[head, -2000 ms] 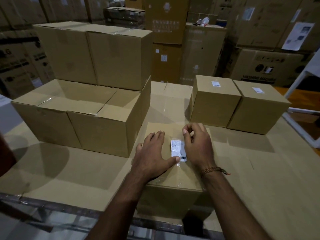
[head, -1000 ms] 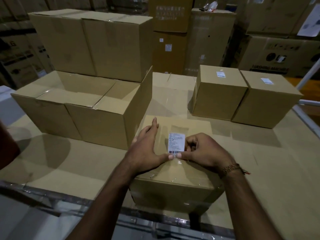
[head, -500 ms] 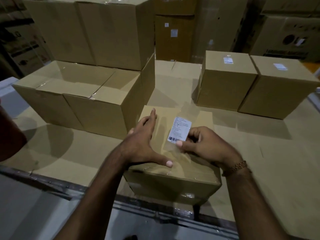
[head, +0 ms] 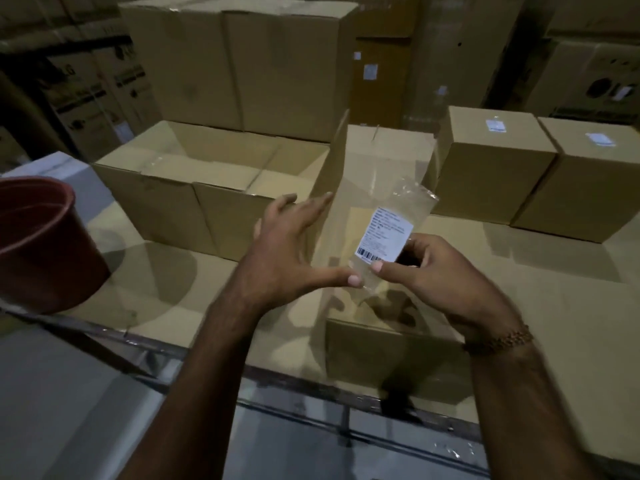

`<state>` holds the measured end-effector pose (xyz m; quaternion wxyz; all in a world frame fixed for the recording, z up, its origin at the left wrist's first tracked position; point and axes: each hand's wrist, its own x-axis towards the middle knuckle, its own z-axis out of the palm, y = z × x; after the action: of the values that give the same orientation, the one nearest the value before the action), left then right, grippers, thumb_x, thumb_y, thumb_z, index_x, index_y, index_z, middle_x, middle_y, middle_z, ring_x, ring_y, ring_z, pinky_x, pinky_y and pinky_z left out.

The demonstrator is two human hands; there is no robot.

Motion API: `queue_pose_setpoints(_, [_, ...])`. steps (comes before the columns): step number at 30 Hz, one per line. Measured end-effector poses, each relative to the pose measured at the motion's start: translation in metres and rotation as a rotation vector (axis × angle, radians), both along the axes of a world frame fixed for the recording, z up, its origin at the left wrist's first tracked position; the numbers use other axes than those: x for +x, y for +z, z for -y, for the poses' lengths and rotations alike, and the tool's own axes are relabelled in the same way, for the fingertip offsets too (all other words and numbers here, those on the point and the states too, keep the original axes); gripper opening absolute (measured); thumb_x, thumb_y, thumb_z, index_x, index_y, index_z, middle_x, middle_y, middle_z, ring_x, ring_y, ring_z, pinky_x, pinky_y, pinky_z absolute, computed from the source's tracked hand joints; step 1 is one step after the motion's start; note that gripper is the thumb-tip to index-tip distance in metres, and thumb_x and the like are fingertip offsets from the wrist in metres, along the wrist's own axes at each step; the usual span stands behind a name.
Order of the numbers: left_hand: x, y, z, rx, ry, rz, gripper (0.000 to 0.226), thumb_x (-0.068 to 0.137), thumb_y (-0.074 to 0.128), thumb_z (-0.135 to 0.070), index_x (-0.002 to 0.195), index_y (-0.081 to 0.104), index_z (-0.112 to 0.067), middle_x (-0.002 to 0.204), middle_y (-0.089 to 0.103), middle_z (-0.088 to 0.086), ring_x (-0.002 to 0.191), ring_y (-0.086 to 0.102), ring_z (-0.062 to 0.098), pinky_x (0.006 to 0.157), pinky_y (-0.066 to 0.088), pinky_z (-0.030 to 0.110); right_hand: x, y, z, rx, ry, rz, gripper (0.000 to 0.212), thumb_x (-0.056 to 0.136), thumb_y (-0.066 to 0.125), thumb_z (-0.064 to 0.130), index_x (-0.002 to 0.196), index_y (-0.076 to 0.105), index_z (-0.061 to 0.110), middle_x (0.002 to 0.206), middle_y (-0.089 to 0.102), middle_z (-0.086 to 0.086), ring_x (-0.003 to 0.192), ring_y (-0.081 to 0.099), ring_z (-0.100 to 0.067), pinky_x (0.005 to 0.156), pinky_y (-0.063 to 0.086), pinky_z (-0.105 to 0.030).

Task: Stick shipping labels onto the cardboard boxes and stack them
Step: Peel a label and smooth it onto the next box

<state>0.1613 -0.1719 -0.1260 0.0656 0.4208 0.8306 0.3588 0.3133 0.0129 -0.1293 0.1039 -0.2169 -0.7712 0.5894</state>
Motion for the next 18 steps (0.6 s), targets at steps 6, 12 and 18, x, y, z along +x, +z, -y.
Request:
queue_pose_setpoints(6, [-0.04, -0.008, 0.091, 0.159, 0.071, -0.01, 0.094, 0.073, 0.067, -0.084, 0.153, 0.052, -0.036, 0.152, 0.055, -0.016, 0.139, 0.048, -0.001, 0.115, 0.046, 0.039, -0.071, -0.001, 0.085, -0.083, 0.034, -0.137, 0.027, 0.095, 0.07, -0.007, 0.118, 0.073, 0.007, 0.102, 0.082, -0.005, 0.077, 0.073, 0.0, 0.063, 0.049, -0.009])
queue_pose_setpoints(12, [-0.076, -0.016, 0.184, 0.319, 0.239, -0.127, 0.039, 0.094, 0.074, -0.049, 0.127, 0.074, -0.028, 0.119, 0.073, -0.019, 0.105, 0.068, 0.004, 0.09, 0.055, 0.028, -0.142, -0.011, 0.166, -0.152, 0.026, -0.162, 0.031, 0.096, 0.066, -0.008, 0.112, 0.073, 0.017, 0.09, 0.082, 0.008, 0.073, 0.07, 0.002, 0.061, 0.049, -0.013])
queue_pose_setpoints(18, [-0.114, -0.025, 0.268, 0.329, 0.38, -0.2, 0.026, 0.097, 0.076, -0.038, 0.12, 0.077, -0.024, 0.111, 0.075, -0.016, 0.098, 0.07, 0.01, 0.085, 0.058, 0.038, -0.211, -0.025, 0.238, -0.131, 0.045, -0.129, 0.022, 0.105, 0.058, 0.007, 0.109, 0.075, 0.02, 0.098, 0.081, -0.002, 0.074, 0.064, -0.009, 0.065, 0.047, -0.026])
